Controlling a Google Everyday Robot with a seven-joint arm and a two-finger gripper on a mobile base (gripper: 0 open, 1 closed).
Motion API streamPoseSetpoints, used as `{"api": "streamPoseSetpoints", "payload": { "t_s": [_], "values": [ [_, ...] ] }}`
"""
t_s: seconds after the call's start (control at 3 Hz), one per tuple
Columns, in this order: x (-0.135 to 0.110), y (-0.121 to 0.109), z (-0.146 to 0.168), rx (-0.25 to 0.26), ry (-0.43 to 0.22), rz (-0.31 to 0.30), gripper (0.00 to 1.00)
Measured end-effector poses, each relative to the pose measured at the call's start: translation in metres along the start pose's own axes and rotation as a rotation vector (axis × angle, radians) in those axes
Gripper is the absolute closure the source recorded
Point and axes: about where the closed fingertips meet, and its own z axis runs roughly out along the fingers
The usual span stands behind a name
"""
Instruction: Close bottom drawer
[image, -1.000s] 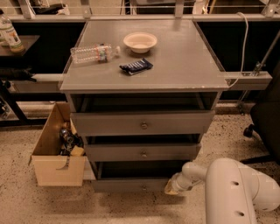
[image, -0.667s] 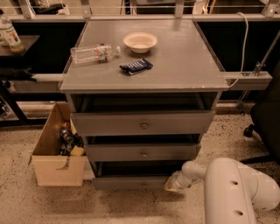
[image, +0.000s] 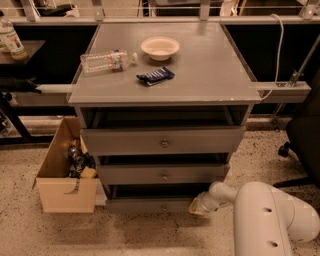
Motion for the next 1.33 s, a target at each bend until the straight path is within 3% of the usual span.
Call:
{"api": "streamPoseSetpoints", "payload": {
  "t_s": [1.0,1.33],
  "values": [
    [0.0000,-0.0007,0.0000,0.001,0.000,0.000,0.16],
    [0.0000,-0.0006,0.0000,0.001,0.000,0.000,0.00]
  ]
}}
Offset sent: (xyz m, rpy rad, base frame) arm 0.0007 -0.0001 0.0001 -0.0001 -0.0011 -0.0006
